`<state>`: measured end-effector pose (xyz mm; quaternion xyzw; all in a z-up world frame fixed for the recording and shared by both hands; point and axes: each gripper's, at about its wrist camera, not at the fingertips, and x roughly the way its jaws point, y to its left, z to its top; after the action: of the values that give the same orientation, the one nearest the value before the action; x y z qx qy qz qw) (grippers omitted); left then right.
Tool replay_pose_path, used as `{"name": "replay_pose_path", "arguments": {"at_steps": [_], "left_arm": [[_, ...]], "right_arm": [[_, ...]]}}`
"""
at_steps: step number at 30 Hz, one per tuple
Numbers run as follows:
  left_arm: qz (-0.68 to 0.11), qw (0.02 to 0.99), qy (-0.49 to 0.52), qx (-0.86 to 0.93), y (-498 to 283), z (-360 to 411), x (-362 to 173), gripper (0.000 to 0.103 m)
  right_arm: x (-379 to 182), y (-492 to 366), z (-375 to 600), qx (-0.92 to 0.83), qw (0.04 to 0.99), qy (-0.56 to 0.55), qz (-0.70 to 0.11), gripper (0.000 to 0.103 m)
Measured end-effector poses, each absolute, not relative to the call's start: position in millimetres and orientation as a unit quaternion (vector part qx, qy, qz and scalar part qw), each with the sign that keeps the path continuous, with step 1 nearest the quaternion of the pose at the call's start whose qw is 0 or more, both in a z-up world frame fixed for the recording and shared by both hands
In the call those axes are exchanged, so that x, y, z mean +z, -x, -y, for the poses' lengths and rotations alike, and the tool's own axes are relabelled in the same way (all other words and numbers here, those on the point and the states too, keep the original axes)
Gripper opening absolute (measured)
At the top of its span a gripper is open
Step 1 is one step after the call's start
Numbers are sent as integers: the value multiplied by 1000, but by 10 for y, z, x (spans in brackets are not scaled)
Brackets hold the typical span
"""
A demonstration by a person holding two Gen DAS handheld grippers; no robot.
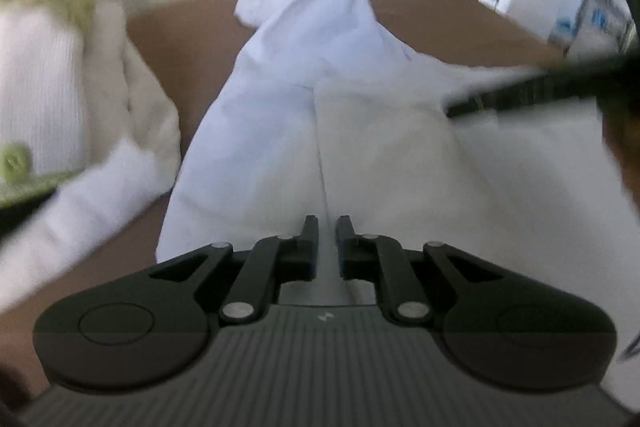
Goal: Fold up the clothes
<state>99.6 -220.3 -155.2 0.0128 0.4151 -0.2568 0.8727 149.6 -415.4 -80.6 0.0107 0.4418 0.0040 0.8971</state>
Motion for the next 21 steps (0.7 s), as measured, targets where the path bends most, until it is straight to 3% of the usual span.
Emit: {"name": "replay_pose_path", "arguments": {"at_steps": [2,6,8,12,15,17,21], "left_arm": [[-412,874,3,-256,-1053,2175,-1468,11],[-389,877,9,-282,-1114,2178,-1396,31],[-408,864,20,-295,-1186,2183,-1482,31],[-426,859,3,-283,-1214,2258,-1544,31],[-428,860,-6,-278,-1202,2265,-1514,31],[-427,861,-8,-276,-1214,2260,-1518,31],[-425,864,-3,-269,-1165,2181,-1455,31]], "right_arm": [[-825,-1400,4117,-1,900,-4,-436,30],[-664,-1081,4041,64,917,-67,-389,38],[-669,-984,3898,114,907,-71,-399,40],[-946,-772,3436,170,849,18,-499,42],[-980,-514,3200,167,851,88,-491,44],[-944,-496,3233,171,842,67,-507,45],[-955,-527,3363,194,787,17,-585,58]]}}
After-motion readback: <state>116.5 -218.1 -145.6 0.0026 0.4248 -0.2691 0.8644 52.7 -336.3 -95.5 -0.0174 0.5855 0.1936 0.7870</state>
